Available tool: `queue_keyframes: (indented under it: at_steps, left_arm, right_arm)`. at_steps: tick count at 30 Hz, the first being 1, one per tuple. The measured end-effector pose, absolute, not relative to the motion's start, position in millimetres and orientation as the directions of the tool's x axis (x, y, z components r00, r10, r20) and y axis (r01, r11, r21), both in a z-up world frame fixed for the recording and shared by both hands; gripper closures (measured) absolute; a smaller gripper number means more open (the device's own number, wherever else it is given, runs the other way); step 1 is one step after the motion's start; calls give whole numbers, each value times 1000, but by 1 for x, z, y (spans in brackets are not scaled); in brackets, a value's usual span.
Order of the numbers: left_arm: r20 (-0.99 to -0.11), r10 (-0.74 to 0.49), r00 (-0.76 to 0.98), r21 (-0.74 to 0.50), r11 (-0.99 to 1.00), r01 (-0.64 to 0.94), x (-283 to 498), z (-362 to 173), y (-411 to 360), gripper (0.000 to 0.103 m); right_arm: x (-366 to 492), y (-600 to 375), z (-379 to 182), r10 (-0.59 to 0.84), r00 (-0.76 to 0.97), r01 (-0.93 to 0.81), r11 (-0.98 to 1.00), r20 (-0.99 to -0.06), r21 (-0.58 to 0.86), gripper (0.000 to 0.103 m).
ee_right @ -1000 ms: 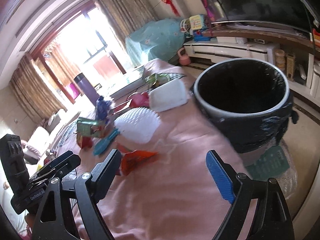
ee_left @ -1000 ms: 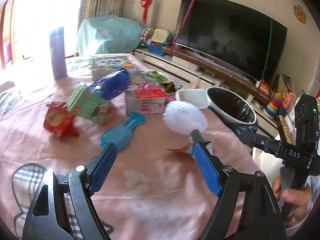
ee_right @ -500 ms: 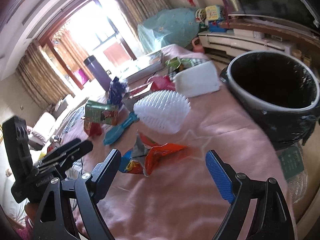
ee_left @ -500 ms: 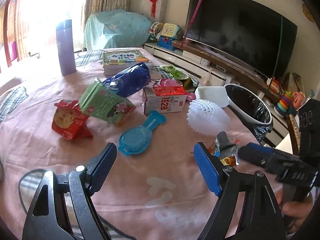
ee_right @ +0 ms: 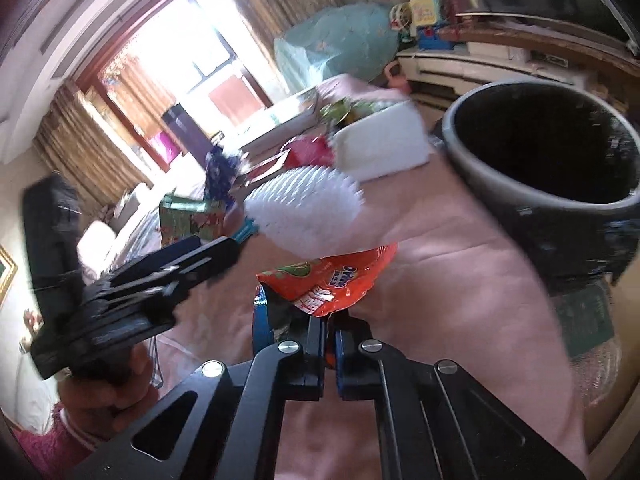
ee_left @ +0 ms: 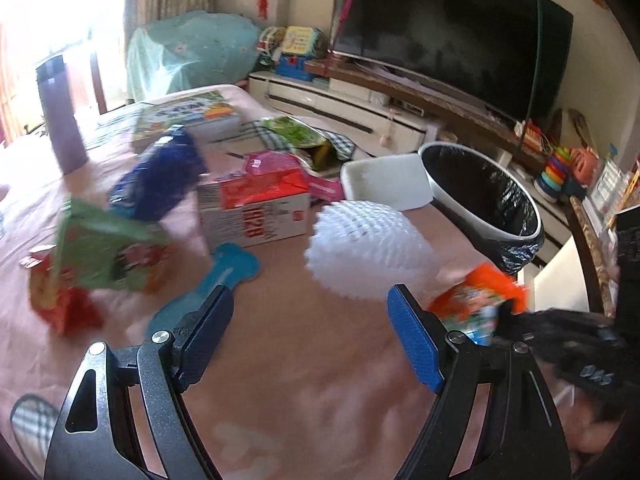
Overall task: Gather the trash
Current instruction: 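Grasp the orange wrapper with the right gripper while the left grasps the white mesh net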
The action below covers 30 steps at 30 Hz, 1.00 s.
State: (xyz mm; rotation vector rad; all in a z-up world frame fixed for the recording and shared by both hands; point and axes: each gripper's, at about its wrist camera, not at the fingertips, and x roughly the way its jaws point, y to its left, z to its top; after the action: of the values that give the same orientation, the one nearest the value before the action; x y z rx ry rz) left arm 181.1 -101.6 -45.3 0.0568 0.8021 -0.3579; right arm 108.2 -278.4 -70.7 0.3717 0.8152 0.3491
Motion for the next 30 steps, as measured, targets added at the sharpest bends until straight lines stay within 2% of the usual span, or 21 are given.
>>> queue_keyframes:
  at_steps: [3,5,6,7,8,19,30]
  left_arm:
    - [-723,-297,623,-91,936,340,195,-51,-113,29]
    - [-733,-308,607,-106,932,345,204,-54,-119,57]
    - [-737,-314,598,-114,931,347,208,-56,-121,66]
    - [-739,-314,596,-117,931,346,209,-58,-123,83]
    - [-741,-315,594,-121,931,344,211,-58,-124,92]
    - [-664,-420,618,-163,889,428,180,-16,-147,93]
    - [-655,-452,605,-121,854,506,200,4,-216,93]
  right_arm:
    - [103,-298,-65,399,664,-124,893,-632,434,100]
    - [102,-310,-62,381,678,-104,897,-629,430,100]
    - [101,-318,-60,370,687,-90,898,-626,431,100]
    - [102,-322,-59,364,692,-82,898,-624,433,100]
    - [102,-328,-57,355,699,-71,898,-621,434,100]
    - [107,-370,-35,277,764,-14,910,-582,415,100]
    - [133,-412,-26,210,780,34,926,-589,375,100]
